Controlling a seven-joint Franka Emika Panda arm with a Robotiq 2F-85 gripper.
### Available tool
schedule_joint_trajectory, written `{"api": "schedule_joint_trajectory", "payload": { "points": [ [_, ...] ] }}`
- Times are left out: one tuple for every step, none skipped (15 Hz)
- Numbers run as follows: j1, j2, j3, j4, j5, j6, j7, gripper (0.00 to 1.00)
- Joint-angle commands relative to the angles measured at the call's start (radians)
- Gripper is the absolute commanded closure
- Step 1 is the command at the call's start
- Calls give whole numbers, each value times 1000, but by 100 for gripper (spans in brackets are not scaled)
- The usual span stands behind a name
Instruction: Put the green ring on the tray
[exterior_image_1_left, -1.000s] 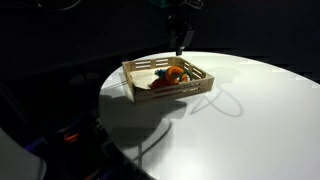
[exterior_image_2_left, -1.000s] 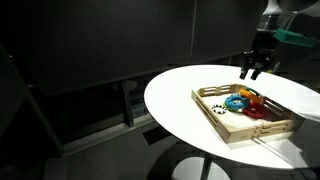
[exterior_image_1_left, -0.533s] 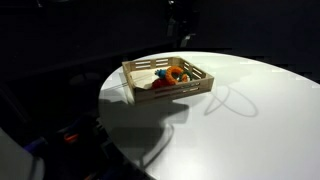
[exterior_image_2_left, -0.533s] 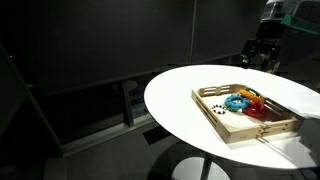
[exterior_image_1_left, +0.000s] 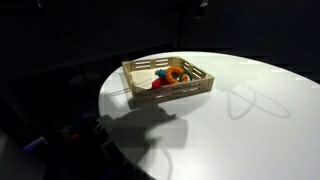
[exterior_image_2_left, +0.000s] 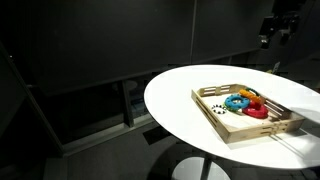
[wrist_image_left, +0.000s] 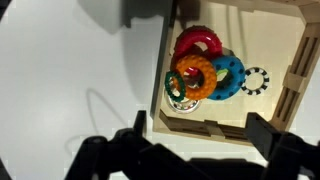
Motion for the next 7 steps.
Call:
{"api": "schedule_joint_trajectory", "payload": {
  "points": [
    [-9,-56,12,32,-96,-42,50,0],
    [-9,-68,12,34,-108,-41,53,0],
    [-10,-80,12,36,-116,-41,57,0],
    [-11,-89,12,36,-120,-40,60,0],
    [-11,-97,10,37,-116,-40,59,0],
    [-7,-80,7,21,-96,-15,36,0],
    [-8,-89,7,21,-96,-15,36,0]
  ]
}}
